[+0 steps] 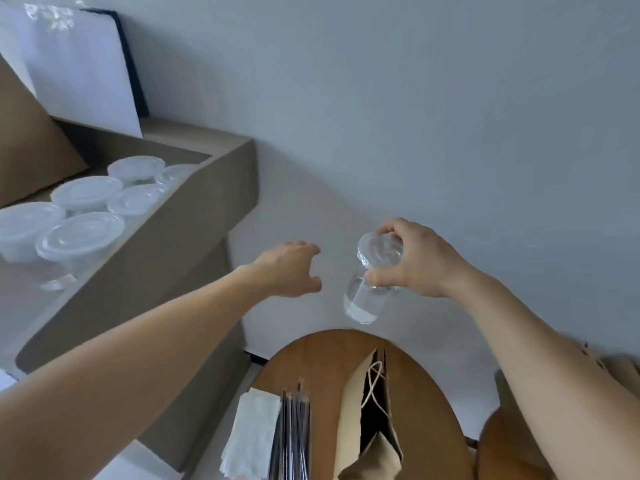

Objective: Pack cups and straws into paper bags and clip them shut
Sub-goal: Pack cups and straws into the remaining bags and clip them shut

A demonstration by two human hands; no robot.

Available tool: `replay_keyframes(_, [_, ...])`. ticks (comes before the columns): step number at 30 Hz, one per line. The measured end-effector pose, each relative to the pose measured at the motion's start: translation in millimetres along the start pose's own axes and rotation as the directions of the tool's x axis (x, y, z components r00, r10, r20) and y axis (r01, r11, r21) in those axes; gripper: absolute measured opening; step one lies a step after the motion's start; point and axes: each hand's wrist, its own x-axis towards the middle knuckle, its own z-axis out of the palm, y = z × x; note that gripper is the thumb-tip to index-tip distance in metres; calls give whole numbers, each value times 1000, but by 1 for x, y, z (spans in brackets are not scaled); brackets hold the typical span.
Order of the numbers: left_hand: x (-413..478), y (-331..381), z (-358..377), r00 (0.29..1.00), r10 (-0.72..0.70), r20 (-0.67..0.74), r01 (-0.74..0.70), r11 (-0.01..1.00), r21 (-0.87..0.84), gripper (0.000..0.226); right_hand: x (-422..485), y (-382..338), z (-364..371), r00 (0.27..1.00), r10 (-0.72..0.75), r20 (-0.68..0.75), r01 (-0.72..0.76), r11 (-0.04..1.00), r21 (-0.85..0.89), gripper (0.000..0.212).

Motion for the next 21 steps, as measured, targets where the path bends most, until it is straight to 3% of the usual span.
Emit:
replay_keyframes(6, [23,57,104,977,13,214,-5,999,-36,74,-6,96,34,987,143,67,-141,989,-39,93])
replay_keyframes(14, [22,70,168,912,16,410,15,997,-72,59,-2,138,81,967,215,136,-214,977,-25,109])
replay_keyframes(21, [3,66,202,807,101,582,-3,986,-166,104,5,137,110,968,215,132,-212,977,-38,100])
